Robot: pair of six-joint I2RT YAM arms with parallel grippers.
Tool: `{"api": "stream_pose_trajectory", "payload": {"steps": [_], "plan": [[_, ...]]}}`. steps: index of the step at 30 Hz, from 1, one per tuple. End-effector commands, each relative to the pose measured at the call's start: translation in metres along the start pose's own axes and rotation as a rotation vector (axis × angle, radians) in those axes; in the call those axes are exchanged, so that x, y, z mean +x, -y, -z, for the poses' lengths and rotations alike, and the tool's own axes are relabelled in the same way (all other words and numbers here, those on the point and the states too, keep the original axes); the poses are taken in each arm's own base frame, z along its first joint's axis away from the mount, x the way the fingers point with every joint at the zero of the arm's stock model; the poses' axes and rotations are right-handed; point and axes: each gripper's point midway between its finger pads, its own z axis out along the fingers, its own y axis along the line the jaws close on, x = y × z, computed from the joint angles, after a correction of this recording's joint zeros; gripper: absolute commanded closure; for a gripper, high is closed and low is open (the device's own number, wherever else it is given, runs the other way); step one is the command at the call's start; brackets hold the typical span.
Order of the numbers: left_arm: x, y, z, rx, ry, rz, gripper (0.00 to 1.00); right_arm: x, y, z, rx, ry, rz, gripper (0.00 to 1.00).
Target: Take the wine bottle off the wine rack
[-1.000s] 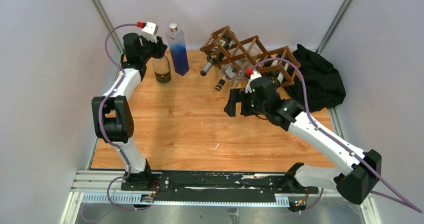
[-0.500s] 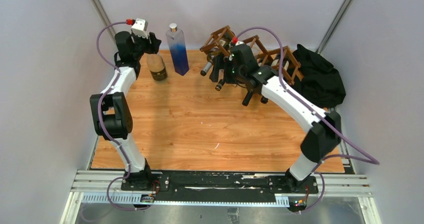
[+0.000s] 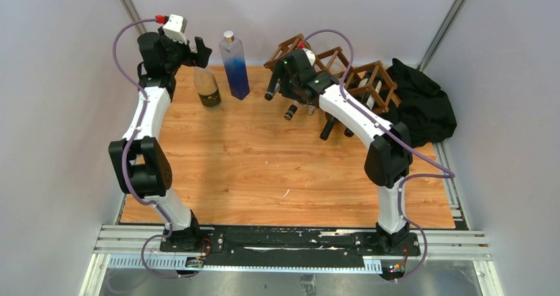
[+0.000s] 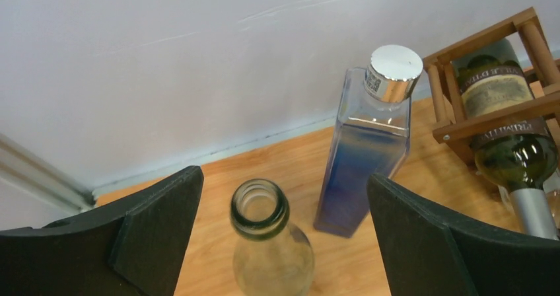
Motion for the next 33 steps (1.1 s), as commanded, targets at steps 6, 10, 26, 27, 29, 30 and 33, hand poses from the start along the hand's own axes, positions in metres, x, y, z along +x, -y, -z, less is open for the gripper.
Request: {"api": "stream_pose_trajectory", "payload": {"steps": [6, 10, 26, 27, 29, 30, 33], "plan": [[-0.002, 0.022, 0.080, 0.061, -0.295, 0.021, 0.00, -0.011, 0.016, -0.045, 0.124, 0.067, -0.166, 0.12], [0.004, 0.035, 0.109, 0.081, -0.348, -0.014, 0.00, -0.010, 0.015, -0.064, 0.135, 0.083, -0.190, 0.15], [0.034, 0.084, 0.167, 0.232, -0.455, -0.013, 0.00, -0.010, 0.012, -0.086, 0.114, 0.120, -0.243, 0.60], [0.037, 0.086, 0.169, 0.242, -0.461, -0.013, 0.00, -0.011, 0.011, -0.085, 0.110, 0.121, -0.243, 0.66], [0.040, 0.090, 0.173, 0.257, -0.468, -0.016, 0.00, -0.010, 0.008, -0.082, 0.091, 0.118, -0.245, 0.81], [0.043, 0.093, 0.175, 0.266, -0.471, -0.015, 0.00, -0.010, 0.007, -0.080, 0.083, 0.116, -0.246, 0.88], [0.048, 0.098, 0.179, 0.285, -0.474, -0.002, 0.01, -0.006, 0.002, -0.072, 0.063, 0.108, -0.246, 1.00]]}}
